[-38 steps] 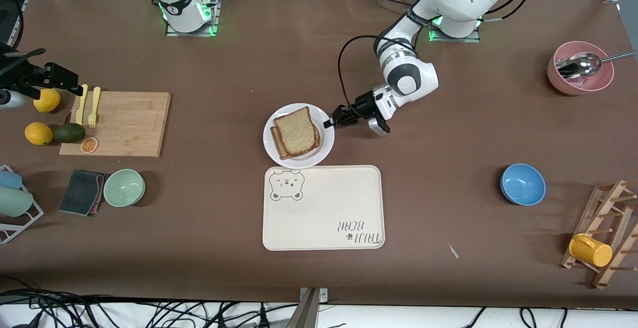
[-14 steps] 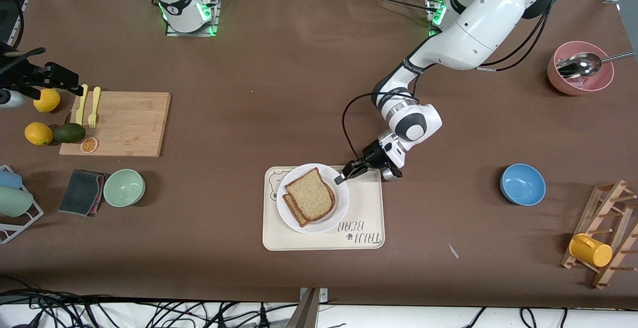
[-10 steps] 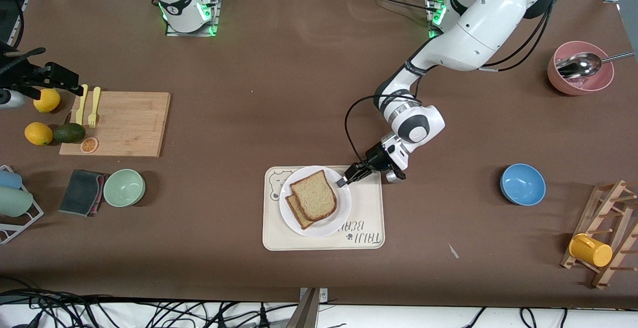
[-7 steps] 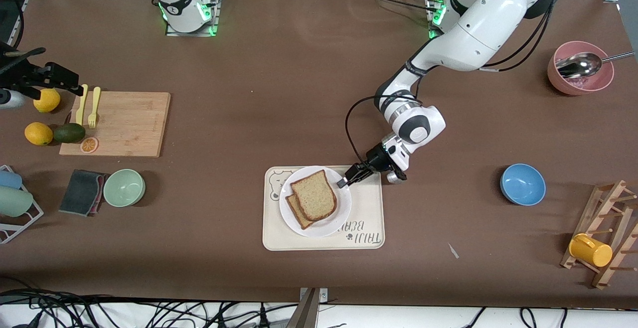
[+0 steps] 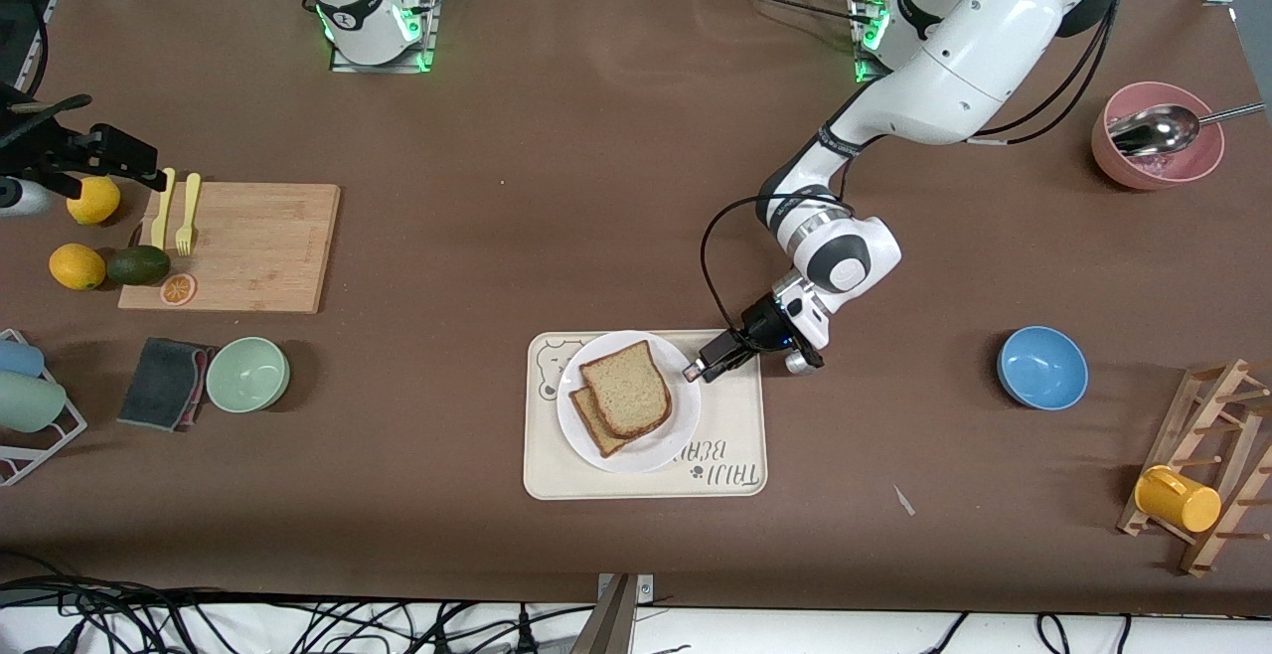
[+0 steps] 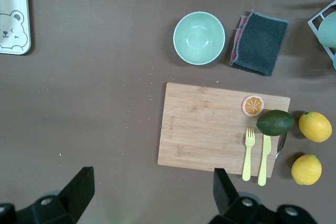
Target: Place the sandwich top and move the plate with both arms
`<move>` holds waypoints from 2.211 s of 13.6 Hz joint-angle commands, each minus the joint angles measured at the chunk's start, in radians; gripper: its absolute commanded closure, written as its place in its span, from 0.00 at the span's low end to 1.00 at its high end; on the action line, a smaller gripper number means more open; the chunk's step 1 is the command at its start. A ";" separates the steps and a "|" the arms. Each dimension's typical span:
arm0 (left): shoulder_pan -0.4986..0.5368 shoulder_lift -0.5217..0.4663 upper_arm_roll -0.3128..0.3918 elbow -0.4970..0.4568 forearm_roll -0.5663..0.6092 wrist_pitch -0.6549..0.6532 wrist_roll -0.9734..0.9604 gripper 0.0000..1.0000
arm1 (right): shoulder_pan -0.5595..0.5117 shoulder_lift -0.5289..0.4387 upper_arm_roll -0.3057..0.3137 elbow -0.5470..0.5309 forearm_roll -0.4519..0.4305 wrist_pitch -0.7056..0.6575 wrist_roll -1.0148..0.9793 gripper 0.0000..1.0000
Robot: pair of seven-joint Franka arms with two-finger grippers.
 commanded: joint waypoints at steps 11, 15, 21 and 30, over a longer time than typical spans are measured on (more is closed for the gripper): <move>0.111 -0.156 -0.001 -0.035 0.699 -0.042 -0.713 0.00 | -0.006 -0.001 0.006 0.016 0.016 -0.010 0.001 0.00; 0.206 -0.191 0.000 -0.025 1.064 -0.184 -0.991 0.00 | -0.004 -0.005 0.009 0.017 0.016 -0.013 0.007 0.00; 0.355 -0.295 0.002 -0.023 1.523 -0.420 -1.186 0.00 | 0.000 -0.019 0.018 0.027 0.014 -0.027 0.002 0.00; 0.448 -0.467 0.063 -0.020 2.035 -0.575 -1.304 0.00 | 0.000 -0.045 0.033 0.010 -0.002 -0.013 0.088 0.00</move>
